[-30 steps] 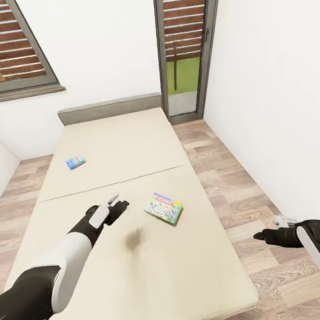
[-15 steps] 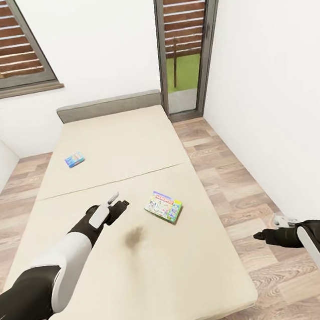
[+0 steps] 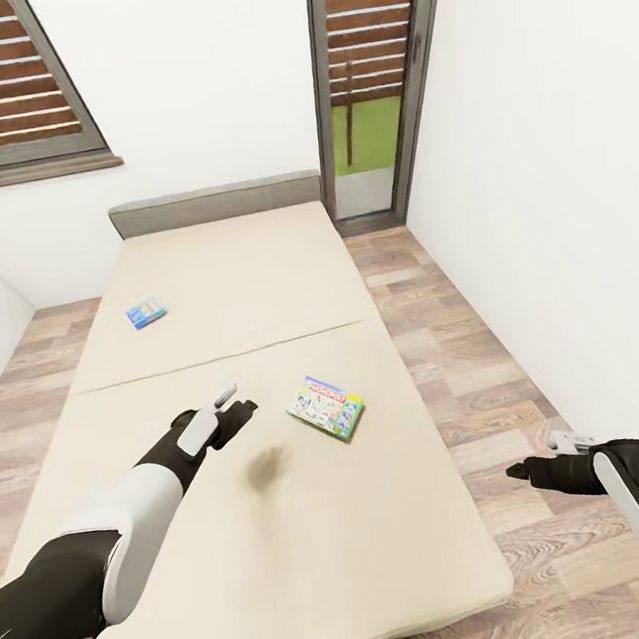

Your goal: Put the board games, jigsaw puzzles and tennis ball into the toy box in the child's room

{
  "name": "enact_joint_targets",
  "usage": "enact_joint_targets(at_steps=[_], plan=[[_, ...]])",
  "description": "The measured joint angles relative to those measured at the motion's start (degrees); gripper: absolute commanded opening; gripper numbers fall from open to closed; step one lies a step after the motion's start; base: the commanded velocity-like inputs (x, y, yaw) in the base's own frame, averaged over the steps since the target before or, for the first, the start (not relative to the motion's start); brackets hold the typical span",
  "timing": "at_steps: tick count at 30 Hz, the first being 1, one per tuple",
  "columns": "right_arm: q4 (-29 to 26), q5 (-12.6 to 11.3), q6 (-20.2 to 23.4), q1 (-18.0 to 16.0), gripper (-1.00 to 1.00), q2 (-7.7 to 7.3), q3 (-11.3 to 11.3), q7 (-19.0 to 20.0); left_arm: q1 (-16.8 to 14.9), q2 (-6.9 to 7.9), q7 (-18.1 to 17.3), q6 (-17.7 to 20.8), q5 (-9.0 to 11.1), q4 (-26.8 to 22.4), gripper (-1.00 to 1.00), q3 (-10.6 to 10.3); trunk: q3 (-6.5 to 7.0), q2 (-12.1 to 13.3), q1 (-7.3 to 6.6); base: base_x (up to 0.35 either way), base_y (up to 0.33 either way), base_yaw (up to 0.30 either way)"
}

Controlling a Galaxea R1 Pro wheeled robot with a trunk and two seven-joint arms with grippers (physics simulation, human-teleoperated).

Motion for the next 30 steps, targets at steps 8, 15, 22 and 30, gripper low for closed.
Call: enact_joint_targets(at_steps=[8, 15, 22, 30], plan=[[-0.08, -0.06, 0.0, 0.13, 1.0, 0.0, 0.0, -0.01, -0.11, 0.0, 0.3, 0.02, 0.0, 0.0, 1.0, 0.03, -0.74, 0.0, 0.0, 0.0, 0.0, 0.0], [-0.1, -0.08, 0.0, 0.2, 1.0, 0.0, 0.0, -0.01, -0.64, 0.14, 0.69, 0.31, 0.05, 0.0, 1.0, 0.05, -1.4, 0.0, 0.0, 0.0, 0.0, 0.0], [-0.1, -0.08, 0.0, 0.23, 1.0, 0.0, 0.05, -0.01, -1.19, 0.26, 0.83, 0.46, 0.06, 0.0, 1.0, 0.07, -1.88, 0.0, 0.0, 0.0, 0.0, 0.0], [-0.1, -0.03, 0.0, 0.24, 1.0, 0.0, 0.08, 0.0, -1.54, 0.39, 0.97, 0.54, 0.03, 0.0, 1.0, 0.12, -2.18, 0.0, 0.0, 0.0, 0.0, 0.0]])
